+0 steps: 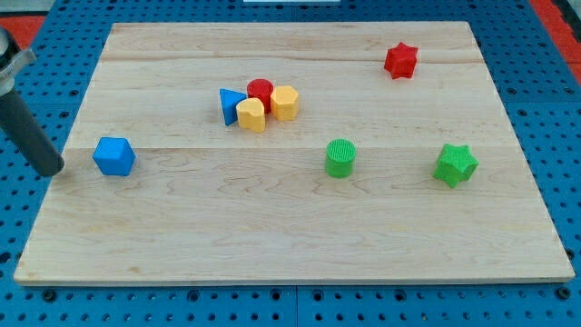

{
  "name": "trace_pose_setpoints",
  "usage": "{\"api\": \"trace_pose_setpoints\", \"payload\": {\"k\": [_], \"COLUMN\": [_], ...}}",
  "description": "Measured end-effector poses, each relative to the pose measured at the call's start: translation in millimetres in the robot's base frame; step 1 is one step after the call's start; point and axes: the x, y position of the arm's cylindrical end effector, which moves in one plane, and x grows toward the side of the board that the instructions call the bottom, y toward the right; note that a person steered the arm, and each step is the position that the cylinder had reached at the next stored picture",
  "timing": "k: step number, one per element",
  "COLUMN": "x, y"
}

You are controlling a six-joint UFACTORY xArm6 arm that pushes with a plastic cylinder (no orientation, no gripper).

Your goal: Push the blue cube to the blue triangle

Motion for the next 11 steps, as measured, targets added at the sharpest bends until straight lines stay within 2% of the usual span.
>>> {"api": "trace_pose_setpoints", "payload": {"k": [3,7,11], "x": [-13,-46,-56], "y": [101,109,163]}}
